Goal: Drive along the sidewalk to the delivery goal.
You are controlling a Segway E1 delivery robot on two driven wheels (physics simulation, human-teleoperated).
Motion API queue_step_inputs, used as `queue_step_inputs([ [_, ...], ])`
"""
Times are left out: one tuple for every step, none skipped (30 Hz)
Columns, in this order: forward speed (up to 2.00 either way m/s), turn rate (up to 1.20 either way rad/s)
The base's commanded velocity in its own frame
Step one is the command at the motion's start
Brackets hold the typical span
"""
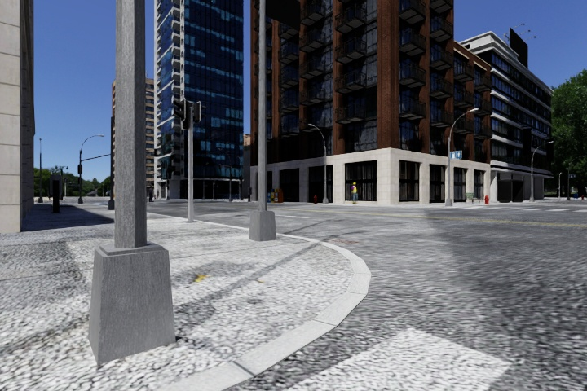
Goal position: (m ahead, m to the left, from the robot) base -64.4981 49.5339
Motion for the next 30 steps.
queue_step_inputs([
  [0.0, 0.0],
  [0.0, 0.0],
  [0.0, 0.0],
  [0.0, 0.0],
  [0.0, 0.0],
  [0.0, 0.0],
  [0.0, 0.0],
  [0.0, 0.0],
  [0.0, 0.0],
  [0.0, 0.0],
  [0.0, 0.0],
  [0.0, 0.0],
  [0.0, 0.0],
  [0.0, 0.0],
  [0.0, 0.0],
  [0.0, 0.0],
  [0.0, 0.0],
  [0.0, 0.0],
  [0.0, 0.0],
  [0.0, 0.0],
  [0.0, 0.0],
  [0.0, 0.0],
  [0.0, 0.0],
  [0.0, 0.0],
  [0.0, 0.0],
  [0.0, 0.0],
  [0.0, 0.0],
  [0.0, 0.0],
  [0.0, 0.0],
  [0.0, 0.0],
])
